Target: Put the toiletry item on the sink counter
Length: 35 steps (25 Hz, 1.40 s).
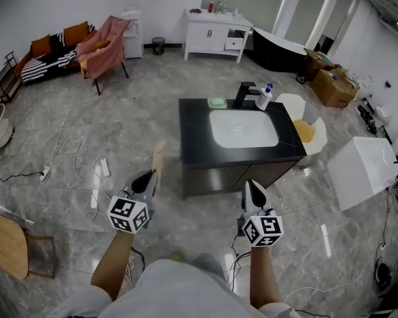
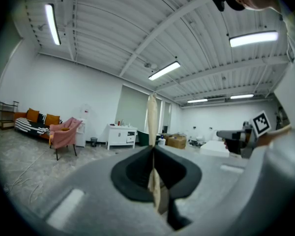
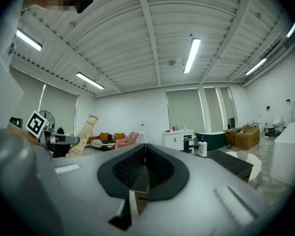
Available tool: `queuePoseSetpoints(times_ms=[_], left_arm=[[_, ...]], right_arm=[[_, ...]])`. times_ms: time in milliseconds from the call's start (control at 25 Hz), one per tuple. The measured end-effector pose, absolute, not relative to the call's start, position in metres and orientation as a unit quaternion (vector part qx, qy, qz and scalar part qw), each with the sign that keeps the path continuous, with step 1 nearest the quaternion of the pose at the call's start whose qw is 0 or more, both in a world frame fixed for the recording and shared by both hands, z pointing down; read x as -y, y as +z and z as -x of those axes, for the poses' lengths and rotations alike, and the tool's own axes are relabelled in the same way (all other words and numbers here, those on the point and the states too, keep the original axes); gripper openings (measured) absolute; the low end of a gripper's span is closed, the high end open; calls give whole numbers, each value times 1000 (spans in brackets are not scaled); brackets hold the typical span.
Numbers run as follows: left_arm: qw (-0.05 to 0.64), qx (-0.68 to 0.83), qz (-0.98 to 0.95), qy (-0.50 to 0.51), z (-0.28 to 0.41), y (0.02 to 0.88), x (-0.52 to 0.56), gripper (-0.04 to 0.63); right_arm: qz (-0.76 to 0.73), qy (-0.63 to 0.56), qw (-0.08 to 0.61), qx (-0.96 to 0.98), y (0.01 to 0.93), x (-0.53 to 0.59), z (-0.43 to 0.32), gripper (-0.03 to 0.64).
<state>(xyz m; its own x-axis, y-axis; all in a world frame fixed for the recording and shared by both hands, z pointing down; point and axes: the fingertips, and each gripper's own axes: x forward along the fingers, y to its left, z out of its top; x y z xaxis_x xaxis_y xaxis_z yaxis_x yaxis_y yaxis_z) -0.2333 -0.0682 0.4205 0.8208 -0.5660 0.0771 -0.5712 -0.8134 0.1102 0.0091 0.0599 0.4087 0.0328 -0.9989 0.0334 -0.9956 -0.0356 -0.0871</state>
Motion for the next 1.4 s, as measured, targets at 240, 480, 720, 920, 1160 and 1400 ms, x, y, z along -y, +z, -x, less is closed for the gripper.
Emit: queuePoseSetpoints(times_ms=[240,480,720,920,1160,1400], left_arm=[[67,295,-953,16,216,426,85,-2],[67,302,-951,28,188,444,118,-2],[73,317,-945,38,147,450,168,-2],[83,328,-940,50,101,458,207,-2],[87,343,-933,65,49,459,251,-2],[74,357,-927,82,2,454,290,-2]], right_arm=[[717,-39,23,-695,412,-40,-25,3],[712,-47,28,-700,429,1,-56,3],[701,-43,30,-711,428,61,-100,3],[692,-39,10,-721,434,108,-145,3],[680,-56,18,-731,441,162,-202,3],[663,-66,37,-745,445,212,-249,3]])
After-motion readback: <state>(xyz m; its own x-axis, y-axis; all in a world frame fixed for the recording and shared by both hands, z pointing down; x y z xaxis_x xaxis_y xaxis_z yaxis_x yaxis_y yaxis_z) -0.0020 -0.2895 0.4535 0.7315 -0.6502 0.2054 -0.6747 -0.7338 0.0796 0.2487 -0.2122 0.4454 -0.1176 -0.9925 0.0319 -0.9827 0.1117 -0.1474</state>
